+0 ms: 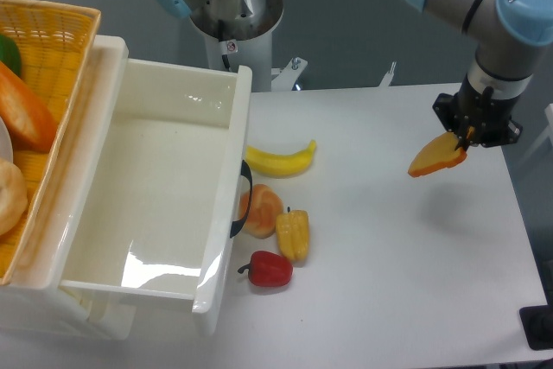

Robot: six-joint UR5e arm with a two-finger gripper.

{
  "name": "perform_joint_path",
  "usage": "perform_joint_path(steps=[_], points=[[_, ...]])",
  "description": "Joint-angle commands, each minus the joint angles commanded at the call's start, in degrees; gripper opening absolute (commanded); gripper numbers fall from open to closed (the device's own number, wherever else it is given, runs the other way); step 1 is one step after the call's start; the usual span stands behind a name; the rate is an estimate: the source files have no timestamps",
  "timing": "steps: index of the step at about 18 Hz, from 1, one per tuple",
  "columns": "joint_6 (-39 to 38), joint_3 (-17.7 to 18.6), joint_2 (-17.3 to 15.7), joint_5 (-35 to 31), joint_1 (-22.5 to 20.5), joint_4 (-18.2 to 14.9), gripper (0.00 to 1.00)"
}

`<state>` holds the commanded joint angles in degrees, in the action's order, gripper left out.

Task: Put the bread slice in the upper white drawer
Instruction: 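Lift the held bread slice with the gripper and start moving toward the drawer, then carry the bread slice over the open white drawer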

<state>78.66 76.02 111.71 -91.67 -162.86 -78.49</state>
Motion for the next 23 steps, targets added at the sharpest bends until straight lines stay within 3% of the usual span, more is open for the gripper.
perform_joint_path(steps=[5,12,18,23], points=[[-0.09,0.18,-0.61,0.35,0.52,-0.44,0.00],[-7.02,0.00,-6.32,8.60,1.75,-4.74,0.00],[-23.52,0.18,-9.92,17.29,5.71,-4.75,0.00],[-32.59,1.31,-12.92,26.26,6.68,-4.66,0.00]])
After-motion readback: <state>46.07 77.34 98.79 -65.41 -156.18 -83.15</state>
